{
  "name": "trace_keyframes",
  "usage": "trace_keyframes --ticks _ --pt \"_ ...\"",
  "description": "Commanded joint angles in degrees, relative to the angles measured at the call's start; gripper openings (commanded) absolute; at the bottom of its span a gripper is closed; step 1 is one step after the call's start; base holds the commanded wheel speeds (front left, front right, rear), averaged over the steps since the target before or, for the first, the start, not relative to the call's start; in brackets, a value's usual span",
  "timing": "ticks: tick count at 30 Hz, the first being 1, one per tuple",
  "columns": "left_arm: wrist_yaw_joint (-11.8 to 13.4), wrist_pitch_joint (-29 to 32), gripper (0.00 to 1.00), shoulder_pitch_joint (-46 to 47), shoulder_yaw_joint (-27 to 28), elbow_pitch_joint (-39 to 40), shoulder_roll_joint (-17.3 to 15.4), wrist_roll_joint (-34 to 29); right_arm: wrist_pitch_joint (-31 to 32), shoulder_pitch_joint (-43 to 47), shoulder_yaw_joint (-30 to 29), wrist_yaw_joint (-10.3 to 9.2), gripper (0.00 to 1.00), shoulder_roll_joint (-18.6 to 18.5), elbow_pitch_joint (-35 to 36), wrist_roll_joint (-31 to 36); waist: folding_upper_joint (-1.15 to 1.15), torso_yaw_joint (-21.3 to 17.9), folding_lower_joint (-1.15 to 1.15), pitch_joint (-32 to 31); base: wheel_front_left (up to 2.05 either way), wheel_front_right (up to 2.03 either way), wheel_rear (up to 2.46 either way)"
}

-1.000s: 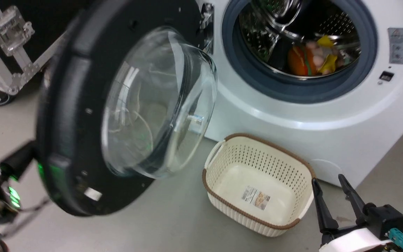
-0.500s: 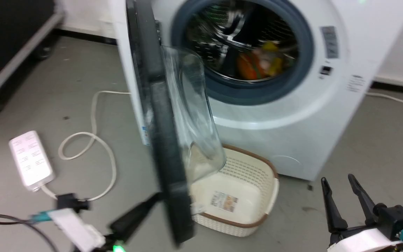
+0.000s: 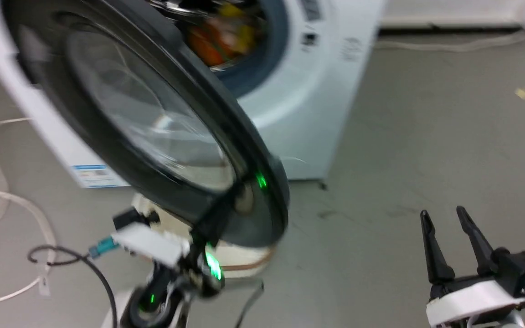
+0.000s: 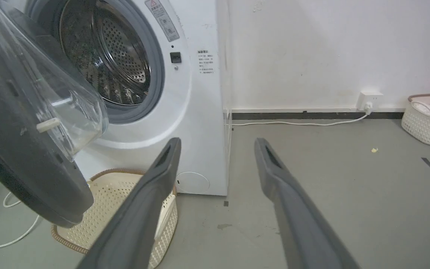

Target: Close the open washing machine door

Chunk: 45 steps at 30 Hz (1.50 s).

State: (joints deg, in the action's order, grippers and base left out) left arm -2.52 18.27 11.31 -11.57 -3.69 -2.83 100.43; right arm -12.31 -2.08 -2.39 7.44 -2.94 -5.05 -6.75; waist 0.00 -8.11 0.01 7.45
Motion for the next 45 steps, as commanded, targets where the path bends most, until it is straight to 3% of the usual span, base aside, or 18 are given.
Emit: trace_keyframes --ticks 1,11,21,27,32,33,34,39,42,45 --pt "-0.85 -2.02 0.0 2.62 -0.51 -1.41 -0.05 0.97 -0.57 -1.01 0.02 0.05 1.0 0.06 -0.27 -0.65 0.0 -6.42 -0.01 4.6 0.0 0.0 0.0" --pt "-3.65 -15.13 0.0 21.77 -3.41 -15.07 -0.05 5.74 -2.29 -2.81 1.36 0.05 1.0 0.06 -3.42 -3.23 0.0 -13.91 -0.01 7.63 0.0 0.0 0.0" --pt "-4.85 -20.49 0.0 31.95 -6.51 -28.59 -0.05 7.55 -2.66 -3.68 1.8 0.05 1.0 0.06 -4.73 -3.7 0.0 -12.78 -0.01 7.03 0.0 0.0 0.0" --pt "-4.94 -20.9 0.0 26.01 -8.6 -21.2 -0.74 0.48 -2.67 -2.67 0.65 0.05 1.0 0.06 -3.33 -2.59 0.0 -8.52 -0.01 3.98 0.0 0.0 0.0" --pt "-4.95 -22.38 0.0 14.49 -10.84 -9.52 -4.64 -7.55 -2.68 -0.62 -0.49 0.05 1.0 0.06 -2.14 -1.17 0.0 -3.52 -0.01 -0.41 0.0 0.0 0.0" --pt "-4.95 -23.71 0.32 12.21 -11.36 -7.54 -6.15 -10.17 -2.68 -0.12 -0.58 0.05 1.0 0.06 -1.93 -0.98 0.0 -2.53 -0.01 -1.34 0.0 0.0 0.0" --pt "-4.95 -25.45 1.0 10.07 -12.06 -5.9 -7.75 -13.23 -2.68 0.43 -0.79 0.05 1.0 0.06 -1.71 -0.79 0.0 -1.35 -0.01 -2.39 0.0 0.0 0.0" --pt "-4.86 -32.6 1.0 1.63 -12.82 -3.49 -15.39 -29.97 -1.97 3.12 -0.81 0.05 1.0 0.06 -0.1 0.02 0.0 3.75 -0.01 -6.56 0.0 0.0 0.0" --pt "-1.39 -33.19 1.0 -0.47 -9.74 -2.93 -17.86 -45.31 -1.2 4.28 -0.61 0.05 1.0 0.06 1.21 0.18 0.0 6.31 -0.01 -7.68 0.0 0.0 0.0" --pt "2.07 -33.23 1.0 -3.42 -5.37 0.3 -16.82 -59.65 -0.68 4.96 -0.1 0.05 1.0 0.06 2.18 0.13 0.0 8.04 -0.01 -8.34 0.0 0.0 0.0"
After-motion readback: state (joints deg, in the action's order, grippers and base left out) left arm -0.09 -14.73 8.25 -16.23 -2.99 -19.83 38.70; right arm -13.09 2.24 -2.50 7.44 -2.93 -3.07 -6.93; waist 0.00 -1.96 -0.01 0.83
